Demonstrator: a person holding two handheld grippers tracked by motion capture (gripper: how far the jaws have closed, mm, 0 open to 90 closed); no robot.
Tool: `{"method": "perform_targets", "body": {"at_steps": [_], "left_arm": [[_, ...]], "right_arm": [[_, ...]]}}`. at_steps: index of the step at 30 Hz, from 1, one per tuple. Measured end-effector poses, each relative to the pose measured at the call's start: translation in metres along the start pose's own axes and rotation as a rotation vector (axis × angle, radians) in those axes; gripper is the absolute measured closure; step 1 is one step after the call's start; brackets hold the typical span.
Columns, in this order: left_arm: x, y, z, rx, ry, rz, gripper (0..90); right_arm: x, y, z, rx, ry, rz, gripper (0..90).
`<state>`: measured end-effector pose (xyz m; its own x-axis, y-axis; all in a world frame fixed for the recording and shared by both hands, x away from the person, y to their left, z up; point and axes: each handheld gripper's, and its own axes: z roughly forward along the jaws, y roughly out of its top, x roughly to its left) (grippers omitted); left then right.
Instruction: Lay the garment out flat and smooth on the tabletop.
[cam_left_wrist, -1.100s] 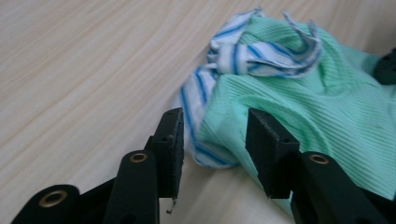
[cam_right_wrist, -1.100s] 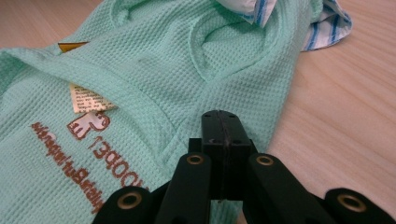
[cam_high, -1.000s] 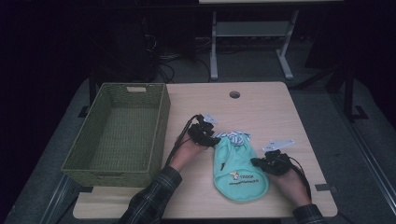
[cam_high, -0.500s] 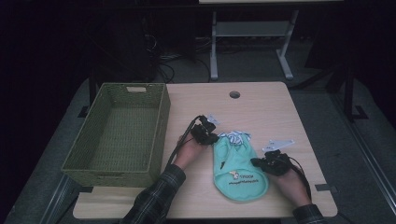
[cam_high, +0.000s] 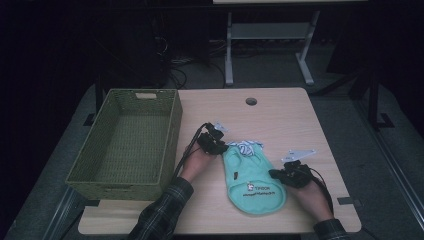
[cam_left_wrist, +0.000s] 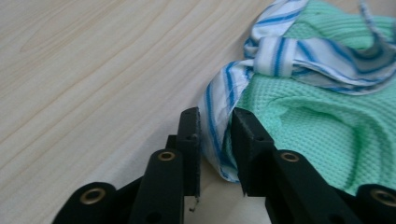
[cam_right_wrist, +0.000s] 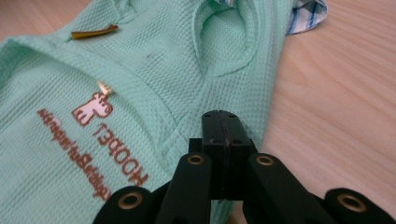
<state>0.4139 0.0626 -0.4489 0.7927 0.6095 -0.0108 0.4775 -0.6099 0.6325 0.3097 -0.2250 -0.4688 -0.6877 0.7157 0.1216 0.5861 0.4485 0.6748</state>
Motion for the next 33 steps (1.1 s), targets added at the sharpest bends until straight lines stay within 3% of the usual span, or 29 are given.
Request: {"method": "perform_targets", "body": {"at_steps": [4,8,9,11,14,17,21,24,25,33], "left_arm": [[-0.01,-0.004,-0.013,-0.027,-0.023,0.003,71.8],[-0.022,-0.009,-0.024,-0.041,-0.03,0.038,79.2],[-0.028,-0.012,-0.028,-0.041,-0.052,0.061,80.8],[-0.035,-0.015,-0.031,-0.049,-0.076,0.069,83.9],[-0.042,-0.018,-0.032,-0.048,-0.095,0.076,86.4],[-0.053,-0.024,-0.032,-0.047,-0.152,0.08,87.4],[-0.06,-0.029,-0.032,-0.032,-0.176,0.09,87.8],[-0.065,-0.034,-0.031,-0.014,-0.184,0.106,87.8],[-0.066,-0.037,-0.029,0.009,-0.182,0.13,87.8],[-0.073,-0.04,-0.02,0.043,-0.196,0.147,89.1]], "right_arm": [[0.001,0.0,-0.001,0.004,-0.004,-0.009,89.9],[0.002,0.001,-0.007,-0.014,-0.013,-0.007,89.9],[0.002,0.001,-0.009,-0.02,-0.015,-0.009,89.9],[0.002,0.0,-0.012,-0.024,-0.014,-0.013,89.9],[0.004,-0.002,-0.014,-0.016,-0.011,-0.01,89.9],[0.008,-0.005,-0.017,-0.009,-0.006,-0.012,89.9],[0.009,-0.009,-0.019,-0.011,0.001,-0.012,89.9],[0.01,-0.012,-0.02,-0.006,0.005,-0.005,89.9],[0.01,-0.013,-0.02,0.006,0.005,-0.01,89.9],[0.008,-0.014,-0.017,0.021,0.007,-0.009,89.9]]}}
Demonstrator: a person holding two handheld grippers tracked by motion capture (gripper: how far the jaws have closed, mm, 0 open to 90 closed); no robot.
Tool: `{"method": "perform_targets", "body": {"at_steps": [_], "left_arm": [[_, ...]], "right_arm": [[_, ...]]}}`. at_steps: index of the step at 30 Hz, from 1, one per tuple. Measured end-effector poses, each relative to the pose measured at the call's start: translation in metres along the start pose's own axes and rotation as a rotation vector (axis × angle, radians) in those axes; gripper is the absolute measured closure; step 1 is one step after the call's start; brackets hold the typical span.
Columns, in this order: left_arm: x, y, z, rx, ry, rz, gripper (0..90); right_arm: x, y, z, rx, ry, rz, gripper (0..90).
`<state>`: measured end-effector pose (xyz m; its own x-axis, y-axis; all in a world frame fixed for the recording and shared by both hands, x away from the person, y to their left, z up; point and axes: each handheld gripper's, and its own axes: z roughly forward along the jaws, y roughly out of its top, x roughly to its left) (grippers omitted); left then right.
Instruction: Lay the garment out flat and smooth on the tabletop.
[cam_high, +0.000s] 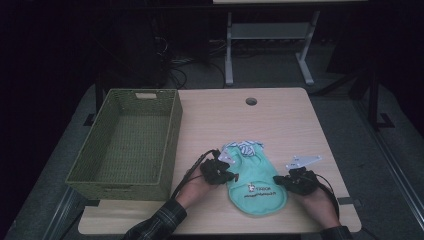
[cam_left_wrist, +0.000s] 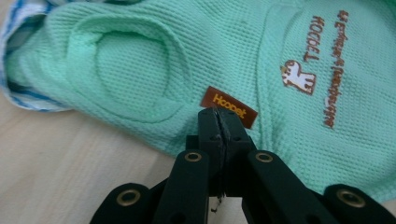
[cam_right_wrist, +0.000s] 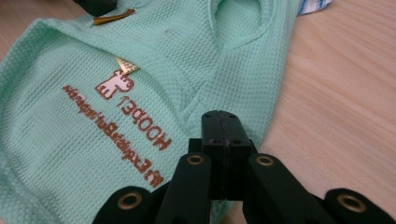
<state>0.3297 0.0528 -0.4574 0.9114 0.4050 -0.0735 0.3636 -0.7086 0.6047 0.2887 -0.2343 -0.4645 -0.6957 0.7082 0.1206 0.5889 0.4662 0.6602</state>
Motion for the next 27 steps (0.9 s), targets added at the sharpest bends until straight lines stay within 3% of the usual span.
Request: {"method": "perform_targets", "body": {"at_steps": [16,22,27], "left_arm": [[-0.029,-0.006,-0.001,-0.001,-0.064,0.019,89.3],[-0.028,-0.005,-0.003,0.007,-0.063,0.022,87.2],[-0.023,-0.003,-0.009,-0.019,-0.039,0.003,76.7]], "right_arm": [[-0.016,0.003,0.001,-0.005,-0.027,-0.002,89.9],[-0.016,0.003,0.002,-0.004,-0.026,0.002,90.0],[-0.018,0.003,0.002,-0.007,-0.018,0.003,90.0]]}}
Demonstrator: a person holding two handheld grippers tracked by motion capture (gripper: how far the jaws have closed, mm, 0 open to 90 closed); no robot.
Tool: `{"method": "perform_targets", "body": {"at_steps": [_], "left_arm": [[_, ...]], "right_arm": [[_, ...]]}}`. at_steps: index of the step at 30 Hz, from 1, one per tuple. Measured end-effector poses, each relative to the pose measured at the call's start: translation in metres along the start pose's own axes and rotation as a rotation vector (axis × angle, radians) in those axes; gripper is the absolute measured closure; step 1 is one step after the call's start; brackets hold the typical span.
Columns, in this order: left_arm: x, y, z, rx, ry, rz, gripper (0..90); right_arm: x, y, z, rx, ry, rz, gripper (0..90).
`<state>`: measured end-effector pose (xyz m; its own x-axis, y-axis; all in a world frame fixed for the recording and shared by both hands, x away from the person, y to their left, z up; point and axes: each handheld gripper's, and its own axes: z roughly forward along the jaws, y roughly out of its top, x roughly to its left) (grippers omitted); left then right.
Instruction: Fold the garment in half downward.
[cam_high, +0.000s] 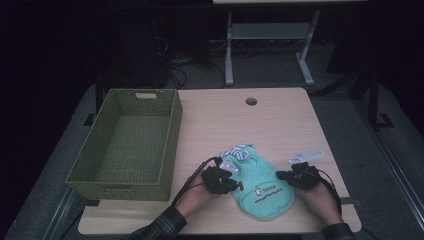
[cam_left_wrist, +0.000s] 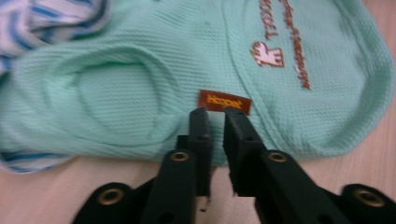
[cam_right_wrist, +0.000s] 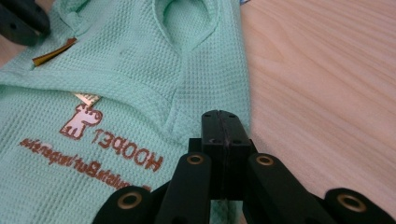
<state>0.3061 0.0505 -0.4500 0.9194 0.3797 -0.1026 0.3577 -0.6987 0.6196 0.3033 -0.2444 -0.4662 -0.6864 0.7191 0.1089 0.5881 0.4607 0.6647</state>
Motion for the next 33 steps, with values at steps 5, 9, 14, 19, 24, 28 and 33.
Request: {"method": "perform_targets", "body": {"at_steps": [5,9,14,19,24,28,33], "left_arm": [[0.017,0.002,-0.012,-0.042,0.033,-0.027,62.5],[0.027,0.003,-0.017,-0.05,0.048,-0.042,56.7],[0.041,0.004,-0.023,-0.075,0.082,-0.066,51.2],[0.057,0.006,-0.023,-0.088,0.124,-0.088,48.3],[0.07,0.003,-0.015,-0.081,0.14,-0.124,47.2],[0.076,0.001,-0.011,-0.07,0.157,-0.14,45.2],[0.083,-0.003,-0.003,-0.038,0.158,-0.151,45.4]], "right_arm": [[-0.002,0.0,0.0,0.004,0.01,0.012,89.9],[-0.002,-0.001,0.0,0.002,0.012,0.011,89.9],[-0.002,-0.001,0.0,0.001,0.014,0.013,89.8],[-0.003,-0.001,0.0,0.002,0.016,0.017,89.9],[-0.002,-0.001,0.0,0.002,0.015,0.016,89.9],[-0.002,-0.001,0.0,0.002,0.014,0.015,89.9],[-0.002,-0.001,0.0,0.003,0.015,0.015,89.9]]}}
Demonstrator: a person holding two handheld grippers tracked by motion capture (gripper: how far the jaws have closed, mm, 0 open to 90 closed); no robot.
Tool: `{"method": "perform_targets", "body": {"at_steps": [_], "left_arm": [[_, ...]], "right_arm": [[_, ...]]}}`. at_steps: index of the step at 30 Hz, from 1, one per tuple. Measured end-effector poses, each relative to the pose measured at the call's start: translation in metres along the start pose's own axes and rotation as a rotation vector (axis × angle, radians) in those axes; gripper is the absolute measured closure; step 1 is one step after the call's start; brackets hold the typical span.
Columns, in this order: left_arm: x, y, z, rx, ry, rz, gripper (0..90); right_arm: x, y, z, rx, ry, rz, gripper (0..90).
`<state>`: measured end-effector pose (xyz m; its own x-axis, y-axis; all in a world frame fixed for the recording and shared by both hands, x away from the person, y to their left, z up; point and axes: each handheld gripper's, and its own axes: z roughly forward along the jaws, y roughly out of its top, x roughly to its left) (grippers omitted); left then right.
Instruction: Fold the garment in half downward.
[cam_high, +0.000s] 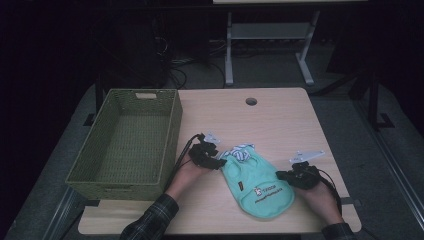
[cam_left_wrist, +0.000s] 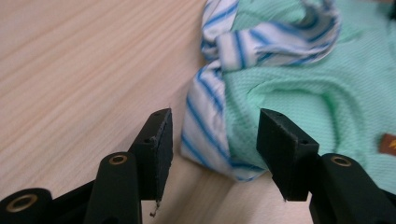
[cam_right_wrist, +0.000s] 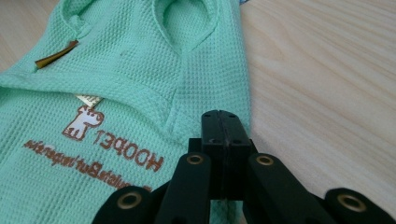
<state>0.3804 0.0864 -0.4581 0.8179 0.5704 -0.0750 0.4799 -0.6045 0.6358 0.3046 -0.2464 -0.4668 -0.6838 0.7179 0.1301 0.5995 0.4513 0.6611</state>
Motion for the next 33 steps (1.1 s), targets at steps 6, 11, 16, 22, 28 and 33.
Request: {"method": "perform_targets", "body": {"at_steps": [6,11,16,22,28,33], "left_arm": [[-0.004,-0.001,0.002,0.018,0.026,0.034,57.4],[-0.005,-0.001,0.002,0.015,0.008,0.031,70.4],[-0.005,-0.002,0.002,0.017,-0.005,0.032,78.9],[-0.005,-0.002,0.002,0.013,-0.007,0.03,79.9],[-0.005,-0.002,0.002,0.011,-0.007,0.013,80.0],[-0.005,-0.002,0.002,0.017,-0.006,-0.004,80.5]], "right_arm": [[0.0,0.0,0.0,0.001,-0.001,-0.001,89.9],[0.0,0.0,0.0,0.002,-0.002,-0.004,89.8],[0.004,0.002,-0.001,0.007,-0.01,-0.016,89.9],[0.008,0.008,-0.003,-0.017,0.001,-0.008,90.0],[0.016,0.02,0.002,-0.037,0.026,-0.001,90.0],[0.026,0.032,0.008,-0.055,0.029,-0.01,90.0]]}}
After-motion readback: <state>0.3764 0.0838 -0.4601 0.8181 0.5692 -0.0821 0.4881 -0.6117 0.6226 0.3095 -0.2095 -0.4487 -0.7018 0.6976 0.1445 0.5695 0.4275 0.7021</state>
